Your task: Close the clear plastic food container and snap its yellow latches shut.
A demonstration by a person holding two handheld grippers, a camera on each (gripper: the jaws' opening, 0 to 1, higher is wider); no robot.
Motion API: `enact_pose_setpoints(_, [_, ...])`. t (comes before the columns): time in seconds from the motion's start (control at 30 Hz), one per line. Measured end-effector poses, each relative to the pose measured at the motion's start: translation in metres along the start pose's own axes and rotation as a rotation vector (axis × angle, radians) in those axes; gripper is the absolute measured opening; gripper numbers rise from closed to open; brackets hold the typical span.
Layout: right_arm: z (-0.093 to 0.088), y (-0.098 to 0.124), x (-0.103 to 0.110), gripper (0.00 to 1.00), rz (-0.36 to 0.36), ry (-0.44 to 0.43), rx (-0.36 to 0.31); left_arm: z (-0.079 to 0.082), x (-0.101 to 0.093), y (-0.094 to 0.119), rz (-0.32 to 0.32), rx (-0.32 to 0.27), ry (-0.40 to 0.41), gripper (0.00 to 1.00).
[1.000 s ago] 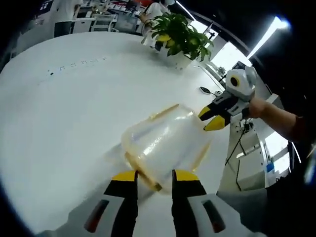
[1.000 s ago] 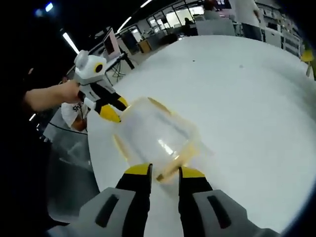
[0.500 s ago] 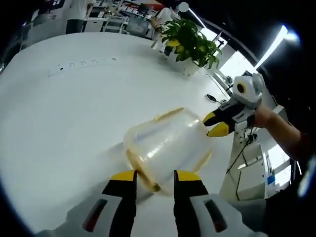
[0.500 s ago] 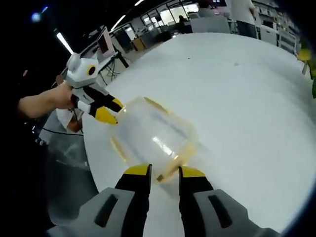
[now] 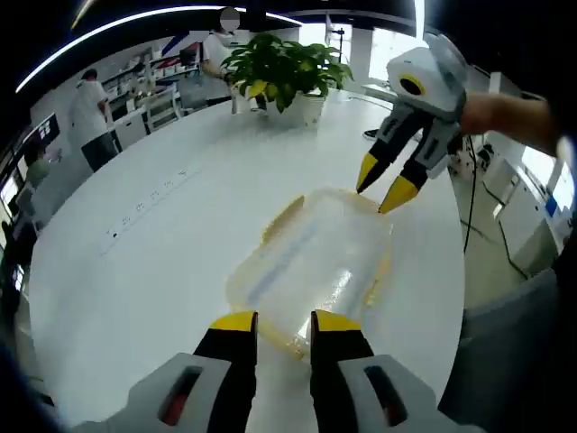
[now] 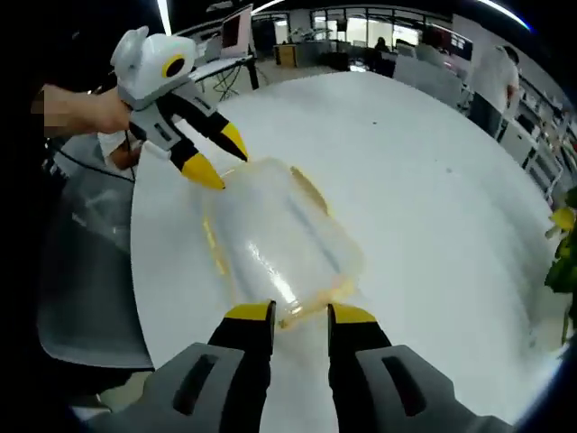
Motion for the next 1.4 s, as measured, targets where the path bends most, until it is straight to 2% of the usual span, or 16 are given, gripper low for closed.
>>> enact_pose_setpoints(0.07, [0.002,-0.004,0.007,0.11,0.025,0.023,0.014,0.002,-0.001,-0.002,0.021,0.005,-0.021,0.14])
enact_pose_setpoints(0.1, [0.005,-0.006,0.003,0.12,-0.003,0.036,0.0,0.003,0.0,-0.003,0.014,0.004,-0.012,0.16])
enact_pose_setpoints(0.13, [0.006,-0.007,0.002,0.14,-0.001,0.036,0.004,0.005,-0.003,-0.004,0.003,-0.005,-0.01,0.17])
enact_pose_setpoints(0.23, [0.008,-0.01,-0.003,0.17,0.018,-0.027,-0.006,0.013,-0.005,-0.009,-0.052,-0.056,0.019,0.16])
enact_pose_setpoints(0.37, [0.017,-0.013,-0.009,0.21,0.032,-0.05,-0.051,0.018,-0.005,-0.016,-0.088,-0.06,-0.001,0.17])
enact_pose_setpoints(0.47, [0.026,-0.014,-0.01,0.27,0.045,-0.009,-0.065,0.019,-0.008,-0.021,-0.125,-0.063,-0.019,0.19])
enact_pose_setpoints(0.57, [0.034,-0.019,-0.007,0.31,0.073,-0.033,-0.094,0.02,-0.011,-0.025,-0.148,-0.055,-0.044,0.19])
enact_pose_setpoints(0.63, [0.038,-0.026,-0.002,0.3,0.092,0.0,-0.101,0.022,-0.012,-0.027,-0.166,-0.057,-0.064,0.19])
enact_pose_setpoints(0.67, [0.043,-0.029,-0.005,0.27,0.073,0.07,-0.104,0.025,-0.013,-0.027,-0.175,-0.07,-0.07,0.19])
enact_pose_setpoints(0.7, [0.047,-0.031,-0.006,0.26,0.067,0.1,-0.111,0.029,-0.016,-0.028,-0.192,-0.093,-0.078,0.19])
enact_pose_setpoints(0.77, [0.053,-0.037,0.001,0.26,0.096,0.073,-0.127,0.029,-0.018,-0.03,-0.202,-0.079,-0.103,0.19])
enact_pose_setpoints(0.9, [0.051,-0.049,-0.001,0.27,0.11,0.103,-0.106,0.025,-0.022,-0.031,-0.227,-0.065,-0.103,0.2])
enact_pose_setpoints(1.03, [0.053,-0.053,-0.004,0.3,0.11,0.096,-0.109,0.024,-0.024,-0.029,-0.235,-0.058,-0.095,0.21])
enact_pose_setpoints(1.17, [0.054,-0.053,-0.01,0.31,0.105,0.111,-0.104,0.027,-0.026,-0.027,-0.232,-0.069,-0.079,0.27])
enact_pose_setpoints(1.33, [0.056,-0.055,-0.018,0.3,0.102,0.133,-0.094,0.028,-0.031,-0.028,-0.244,-0.073,-0.114,0.35])
enact_pose_setpoints(1.4, [0.058,-0.058,-0.019,0.31,0.127,0.124,-0.091,0.029,-0.033,-0.029,-0.243,-0.077,-0.107,0.37])
Point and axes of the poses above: the point that each gripper's makers call its tool centre point, and the gripper's own axes: y roughly backward along the fingers, x roughly to its left, z roughly out of its top, the point moved 4 cm from there along y, roughly backward along the fingers, and after that the axes turned 15 degrees about -x, right-handed, at the moved point
